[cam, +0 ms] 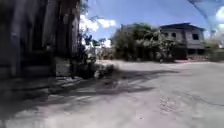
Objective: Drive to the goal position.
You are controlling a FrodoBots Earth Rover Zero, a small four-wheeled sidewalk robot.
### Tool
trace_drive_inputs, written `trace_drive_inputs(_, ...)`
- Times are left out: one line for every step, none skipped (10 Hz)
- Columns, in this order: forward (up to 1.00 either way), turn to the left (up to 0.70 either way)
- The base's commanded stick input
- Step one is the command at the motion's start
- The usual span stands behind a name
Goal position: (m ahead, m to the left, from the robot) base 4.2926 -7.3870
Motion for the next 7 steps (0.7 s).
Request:
trace_drive_inputs(0.95,-0.38)
trace_drive_inputs(0.95,-0.38)
trace_drive_inputs(0.95,-0.38)
trace_drive_inputs(0.94,-0.37)
trace_drive_inputs(0.95,-0.38)
trace_drive_inputs(0.95,-0.38)
trace_drive_inputs(0.95,-0.38)
